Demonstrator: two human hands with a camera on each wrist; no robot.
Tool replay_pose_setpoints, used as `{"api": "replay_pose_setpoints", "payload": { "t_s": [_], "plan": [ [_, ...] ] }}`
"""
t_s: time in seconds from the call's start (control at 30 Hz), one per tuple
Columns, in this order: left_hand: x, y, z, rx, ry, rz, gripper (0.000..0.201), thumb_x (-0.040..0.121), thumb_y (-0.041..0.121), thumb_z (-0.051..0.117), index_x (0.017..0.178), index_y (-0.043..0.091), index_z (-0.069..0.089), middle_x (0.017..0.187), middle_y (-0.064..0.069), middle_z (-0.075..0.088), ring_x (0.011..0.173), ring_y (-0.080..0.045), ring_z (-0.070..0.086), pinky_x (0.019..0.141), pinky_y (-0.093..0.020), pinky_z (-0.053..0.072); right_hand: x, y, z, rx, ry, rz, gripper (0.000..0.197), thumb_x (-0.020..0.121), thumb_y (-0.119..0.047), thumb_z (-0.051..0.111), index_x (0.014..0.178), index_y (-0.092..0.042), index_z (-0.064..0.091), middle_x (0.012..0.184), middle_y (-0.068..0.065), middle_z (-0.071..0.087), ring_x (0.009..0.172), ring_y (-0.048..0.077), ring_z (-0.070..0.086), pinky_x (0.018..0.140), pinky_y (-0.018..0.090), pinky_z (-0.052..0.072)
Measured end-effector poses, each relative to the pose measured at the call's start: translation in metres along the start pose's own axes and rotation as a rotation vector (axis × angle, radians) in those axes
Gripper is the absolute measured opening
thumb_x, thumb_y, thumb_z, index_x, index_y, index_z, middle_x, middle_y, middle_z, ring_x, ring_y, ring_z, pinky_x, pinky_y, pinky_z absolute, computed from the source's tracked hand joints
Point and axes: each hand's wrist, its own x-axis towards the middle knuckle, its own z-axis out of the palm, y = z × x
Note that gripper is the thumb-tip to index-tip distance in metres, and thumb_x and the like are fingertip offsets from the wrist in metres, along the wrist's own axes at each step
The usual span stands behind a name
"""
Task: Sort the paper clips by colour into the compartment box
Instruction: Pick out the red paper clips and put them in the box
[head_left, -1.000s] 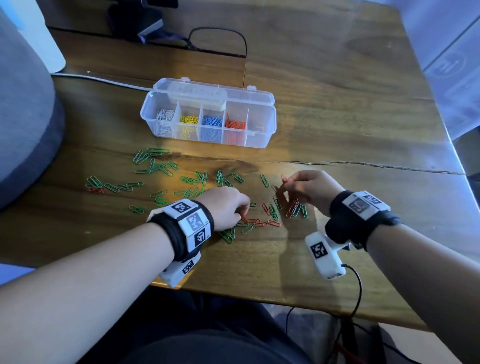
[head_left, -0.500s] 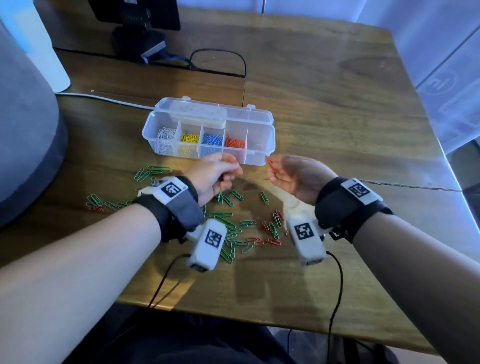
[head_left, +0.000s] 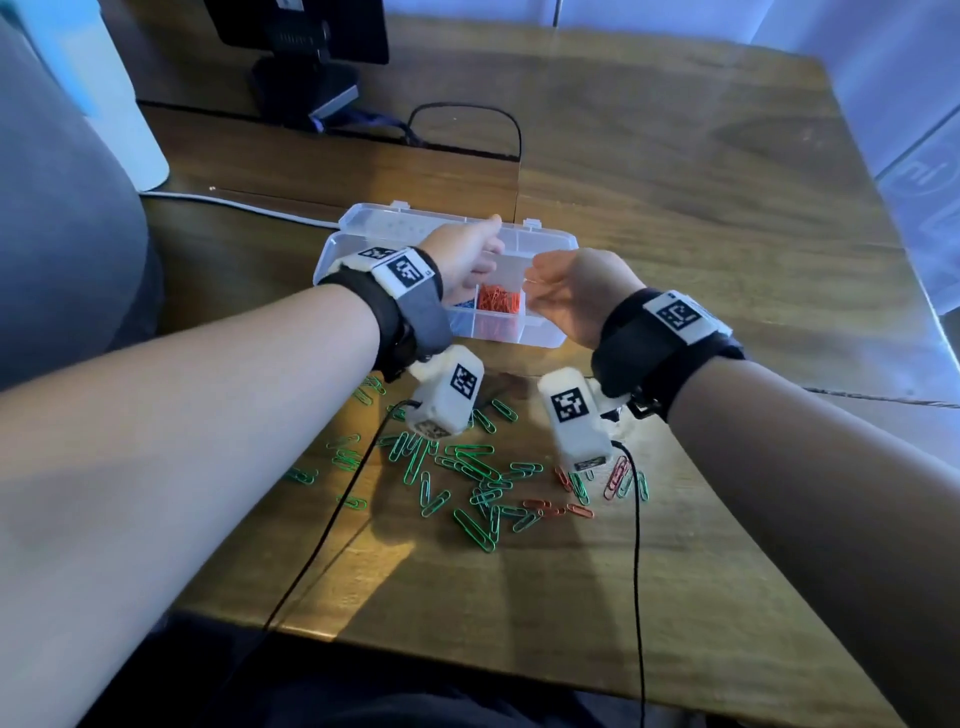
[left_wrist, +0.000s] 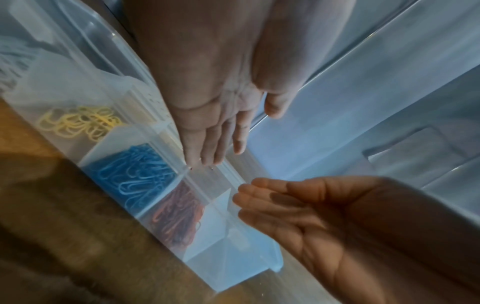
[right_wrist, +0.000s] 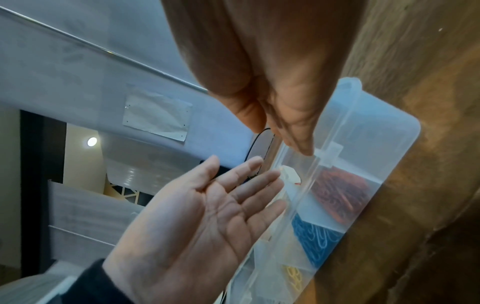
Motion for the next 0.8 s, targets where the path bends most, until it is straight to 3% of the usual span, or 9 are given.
{"api": "replay_pose_setpoints", "payload": {
  "t_s": [0.03,0.07,0.13,0.23,0.3,0.4,0.53,0.67,0.8],
  "plan": [
    [-0.003,0.001,0.0,0.018,-0.008,0.031,0.035,0.098,0.04,0.04,0.113,0.014,0.059,0.098,-0.002,0.054,0.095,-0.016,0.05,0.085,-0.027,0.04,-0.006,-0.003,-0.002,0.026,0.026,-0.006,0.043,0.097,0.004,0.026,0.138,0.017,0.026,0.106,0.043,0.045,0.098,0.046,0.052,0.114,0.041,0.026],
    [-0.005,0.0,0.001,0.071,-0.005,0.078,0.028,0.096,0.035,0.044,0.108,0.014,0.059,0.098,-0.003,0.054,0.094,-0.016,0.05,0.081,-0.026,0.04,-0.013,-0.005,-0.004,0.053,0.078,-0.025,0.038,0.097,0.001,0.033,0.133,0.012,0.04,0.116,0.033,0.051,0.104,0.041,0.055,0.107,0.039,0.038],
    [-0.015,-0.003,0.005,0.266,0.023,0.221,0.015,0.093,0.022,0.052,0.099,0.014,0.062,0.09,-0.001,0.057,0.085,-0.015,0.053,0.073,-0.022,0.042,-0.024,-0.003,-0.015,-0.058,0.119,-0.099,0.02,0.094,-0.002,0.044,0.108,0.0,0.058,0.101,0.015,0.059,0.087,0.028,0.061,0.083,0.034,0.051],
    [-0.034,-0.02,0.019,0.503,-0.047,0.37,0.017,0.087,0.009,0.06,0.102,0.008,0.068,0.091,0.0,0.062,0.085,-0.011,0.055,0.072,-0.021,0.043,-0.045,0.015,-0.044,-0.499,0.084,-0.173,0.016,0.087,0.002,0.051,0.084,-0.01,0.062,0.077,0.006,0.058,0.062,0.015,0.054,0.058,0.022,0.046],
    [-0.046,-0.038,0.029,0.625,-0.109,0.401,0.018,0.084,0.006,0.064,0.101,0.007,0.07,0.094,-0.001,0.065,0.087,-0.011,0.056,0.08,-0.021,0.043,-0.055,0.036,-0.067,-0.842,0.052,-0.181,0.013,0.083,0.001,0.057,0.082,-0.009,0.065,0.074,0.007,0.059,0.06,0.017,0.052,0.063,0.027,0.046],
    [-0.061,-0.064,0.048,0.782,-0.194,0.385,0.019,0.085,0.009,0.063,0.101,0.013,0.071,0.093,0.005,0.065,0.086,-0.011,0.06,0.079,-0.02,0.045,-0.069,0.066,-0.096,-1.2,-0.008,-0.157,0.013,0.081,-0.009,0.064,0.09,-0.016,0.07,0.082,0.004,0.067,0.075,0.017,0.058,0.076,0.026,0.045],
    [-0.074,-0.086,0.067,0.955,-0.209,0.424,0.017,0.084,0.016,0.061,0.094,0.022,0.073,0.084,0.008,0.057,0.082,-0.012,0.054,0.074,-0.02,0.04,-0.084,0.095,-0.108,-1.341,-0.043,-0.212,0.023,0.079,-0.014,0.069,0.102,-0.018,0.069,0.09,-0.001,0.06,0.083,0.013,0.054,0.079,0.023,0.042],
    [-0.081,-0.105,0.084,1.08,-0.286,0.478,0.018,0.085,0.018,0.059,0.099,0.018,0.071,0.103,-0.001,0.06,0.097,-0.019,0.056,0.075,-0.023,0.038,-0.084,0.106,-0.108,-1.383,-0.049,-0.305,0.024,0.078,-0.014,0.068,0.102,-0.017,0.068,0.095,-0.004,0.055,0.08,0.014,0.054,0.084,0.028,0.047],
    [-0.081,-0.114,0.087,1.106,-0.315,0.5,0.013,0.086,0.018,0.059,0.094,0.013,0.069,0.105,-0.001,0.059,0.099,-0.021,0.056,0.078,-0.028,0.041,-0.087,0.106,-0.111,-1.468,-0.15,-0.365,0.02,0.081,-0.014,0.062,0.099,-0.019,0.069,0.093,-0.009,0.052,0.084,0.011,0.053,0.086,0.028,0.046]
  ]
}}
